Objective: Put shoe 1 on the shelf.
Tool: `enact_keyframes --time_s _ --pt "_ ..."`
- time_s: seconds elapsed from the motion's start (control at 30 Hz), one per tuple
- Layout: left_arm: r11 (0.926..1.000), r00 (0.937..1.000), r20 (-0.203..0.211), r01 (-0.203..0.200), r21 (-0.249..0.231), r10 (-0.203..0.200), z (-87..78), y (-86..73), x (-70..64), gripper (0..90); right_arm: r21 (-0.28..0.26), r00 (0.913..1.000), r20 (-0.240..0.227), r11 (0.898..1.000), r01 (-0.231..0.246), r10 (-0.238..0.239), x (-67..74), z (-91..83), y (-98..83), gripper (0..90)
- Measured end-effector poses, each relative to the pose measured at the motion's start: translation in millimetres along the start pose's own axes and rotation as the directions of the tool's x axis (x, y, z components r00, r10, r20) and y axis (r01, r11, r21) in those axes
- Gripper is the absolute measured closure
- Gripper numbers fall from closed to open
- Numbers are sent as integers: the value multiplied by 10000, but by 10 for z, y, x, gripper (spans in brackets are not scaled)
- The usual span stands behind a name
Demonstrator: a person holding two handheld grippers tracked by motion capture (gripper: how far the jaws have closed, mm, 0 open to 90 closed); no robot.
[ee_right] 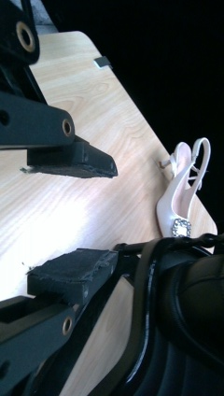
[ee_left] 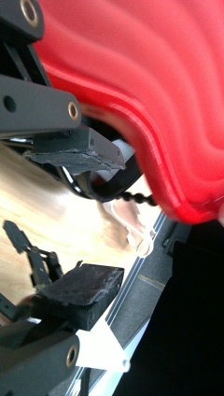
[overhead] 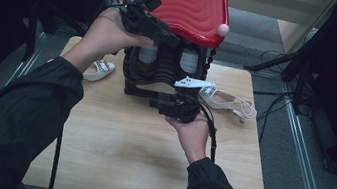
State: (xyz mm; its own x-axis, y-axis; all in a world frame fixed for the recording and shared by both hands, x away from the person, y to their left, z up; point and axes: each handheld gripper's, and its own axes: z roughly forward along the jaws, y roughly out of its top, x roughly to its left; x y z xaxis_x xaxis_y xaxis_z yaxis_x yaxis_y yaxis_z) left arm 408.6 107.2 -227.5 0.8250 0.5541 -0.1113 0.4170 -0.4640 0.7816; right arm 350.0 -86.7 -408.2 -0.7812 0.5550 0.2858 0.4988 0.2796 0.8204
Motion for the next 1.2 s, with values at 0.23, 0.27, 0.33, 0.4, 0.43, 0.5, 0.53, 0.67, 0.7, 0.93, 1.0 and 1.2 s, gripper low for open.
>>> enact_keyframes --time_s 0.23,0.27,0.33,0.4,0.43,0.5,0.53,0.67,0.7,0.93,1.0,1.2 --pt "10000 9998 167 56 19 -57 -16 -194 -38 391 -20 10000 58 10000 16 -16 17 -165 -188 520" --pt "9999 9997 223 132 -37 -131 -20 -267 -46 389 -118 10000 66 9999 -46 47 7 -209 -252 504" --pt "9999 9995 273 135 -39 -134 -18 -342 -50 387 -160 9999 105 9998 -76 78 -3 -245 -312 485" --pt "9999 9997 236 101 -15 -101 -14 -410 -50 385 -104 9999 137 9999 -51 53 -6 -273 -360 478" --pt "9999 9997 236 101 -15 -101 -14 -410 -50 385 -104 9999 137 9999 -51 53 -6 -273 -360 478" --pt "9999 9997 212 126 -35 -125 -12 -536 -46 384 -16 9997 256 10000 -5 5 -17 -329 -425 471" --pt "9998 9995 239 197 -20 -197 -7 -579 -43 384 -36 9997 259 10000 -44 45 -22 -348 -447 471" --pt "9998 9997 180 176 103 -178 15 -723 -42 379 -25 9996 284 10000 -83 84 -34 -394 -509 471" --pt "9998 9998 151 161 149 -164 18 -757 -43 378 4 9995 307 10000 -87 87 -31 -414 -530 471" --pt "9994 9993 210 290 169 -294 78 -1096 -60 376 74 9987 508 9999 100 -103 -19 -534 -639 471" --pt "9992 9991 225 365 167 -369 90 -1145 -60 376 72 9987 498 9999 107 -110 -21 -544 -650 471" --pt "9978 9979 221 596 288 -602 152 -1446 -35 370 115 9986 529 9999 23 -29 -22 -625 -761 463"
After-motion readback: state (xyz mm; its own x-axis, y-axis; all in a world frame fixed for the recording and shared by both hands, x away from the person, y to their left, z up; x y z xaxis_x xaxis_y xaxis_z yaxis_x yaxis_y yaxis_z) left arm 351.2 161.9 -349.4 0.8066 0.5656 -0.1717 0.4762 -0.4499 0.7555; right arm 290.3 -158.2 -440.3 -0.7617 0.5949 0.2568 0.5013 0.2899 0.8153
